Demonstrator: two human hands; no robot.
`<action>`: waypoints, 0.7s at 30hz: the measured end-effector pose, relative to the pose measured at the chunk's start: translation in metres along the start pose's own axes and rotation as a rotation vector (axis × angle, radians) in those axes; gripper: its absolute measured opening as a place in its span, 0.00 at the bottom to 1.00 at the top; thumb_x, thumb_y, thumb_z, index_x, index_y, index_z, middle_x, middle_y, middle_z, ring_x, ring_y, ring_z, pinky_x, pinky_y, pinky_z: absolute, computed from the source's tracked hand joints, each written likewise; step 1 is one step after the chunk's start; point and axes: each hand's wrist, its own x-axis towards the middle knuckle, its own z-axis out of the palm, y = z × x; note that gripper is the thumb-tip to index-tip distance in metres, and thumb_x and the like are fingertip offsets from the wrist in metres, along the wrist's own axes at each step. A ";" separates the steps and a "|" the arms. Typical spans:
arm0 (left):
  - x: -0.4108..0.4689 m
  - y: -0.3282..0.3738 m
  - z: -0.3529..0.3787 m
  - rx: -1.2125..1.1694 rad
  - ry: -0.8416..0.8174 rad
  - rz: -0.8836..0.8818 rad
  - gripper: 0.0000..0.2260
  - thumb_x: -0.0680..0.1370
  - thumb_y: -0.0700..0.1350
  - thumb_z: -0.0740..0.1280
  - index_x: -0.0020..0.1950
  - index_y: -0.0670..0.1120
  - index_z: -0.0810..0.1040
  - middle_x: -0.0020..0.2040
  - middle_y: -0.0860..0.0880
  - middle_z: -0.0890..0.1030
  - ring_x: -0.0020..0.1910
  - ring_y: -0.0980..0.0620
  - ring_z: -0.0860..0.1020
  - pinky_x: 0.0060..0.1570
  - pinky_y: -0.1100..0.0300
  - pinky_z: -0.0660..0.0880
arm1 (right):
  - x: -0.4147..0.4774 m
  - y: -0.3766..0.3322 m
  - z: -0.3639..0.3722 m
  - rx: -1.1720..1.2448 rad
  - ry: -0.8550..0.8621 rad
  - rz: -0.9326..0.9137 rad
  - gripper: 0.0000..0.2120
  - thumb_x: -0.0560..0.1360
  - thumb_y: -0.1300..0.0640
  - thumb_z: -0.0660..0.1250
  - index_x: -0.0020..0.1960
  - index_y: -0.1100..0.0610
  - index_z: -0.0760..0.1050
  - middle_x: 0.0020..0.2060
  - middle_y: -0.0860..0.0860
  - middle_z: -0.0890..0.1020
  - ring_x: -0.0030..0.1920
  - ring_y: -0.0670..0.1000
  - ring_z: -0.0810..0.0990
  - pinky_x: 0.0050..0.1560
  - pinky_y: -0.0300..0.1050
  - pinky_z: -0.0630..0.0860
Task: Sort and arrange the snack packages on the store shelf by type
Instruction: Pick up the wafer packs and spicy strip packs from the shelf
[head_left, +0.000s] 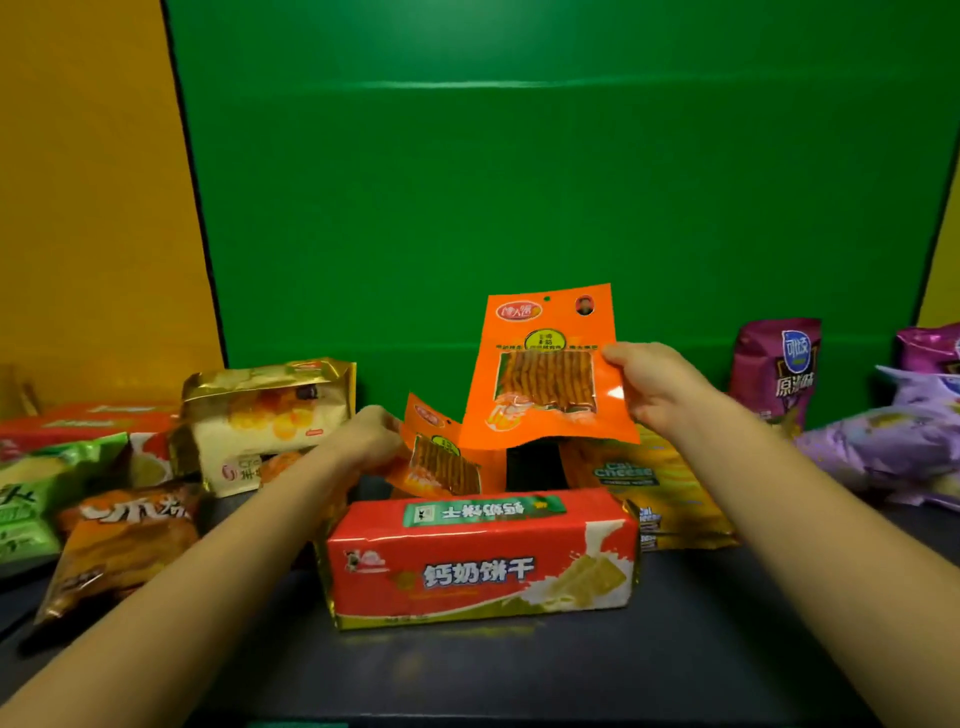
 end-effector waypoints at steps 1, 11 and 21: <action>0.000 -0.002 0.001 0.051 -0.007 0.002 0.04 0.74 0.32 0.64 0.42 0.40 0.76 0.43 0.42 0.80 0.41 0.46 0.80 0.44 0.56 0.79 | 0.004 0.003 0.008 -0.023 -0.006 0.000 0.15 0.78 0.65 0.56 0.34 0.58 0.69 0.15 0.49 0.73 0.15 0.45 0.72 0.21 0.35 0.72; 0.004 -0.017 0.001 0.326 -0.063 0.037 0.20 0.71 0.40 0.70 0.63 0.40 0.74 0.60 0.43 0.79 0.53 0.49 0.77 0.55 0.58 0.75 | 0.027 0.029 0.067 -0.333 -0.231 0.097 0.16 0.78 0.69 0.53 0.34 0.57 0.67 0.17 0.48 0.74 0.15 0.41 0.73 0.19 0.34 0.72; -0.009 -0.016 -0.017 0.385 -0.110 0.189 0.13 0.78 0.44 0.63 0.60 0.42 0.77 0.58 0.45 0.80 0.56 0.49 0.78 0.55 0.57 0.73 | 0.025 0.049 0.085 -0.644 -0.334 0.145 0.15 0.75 0.73 0.56 0.35 0.59 0.67 0.31 0.53 0.74 0.23 0.46 0.76 0.21 0.35 0.73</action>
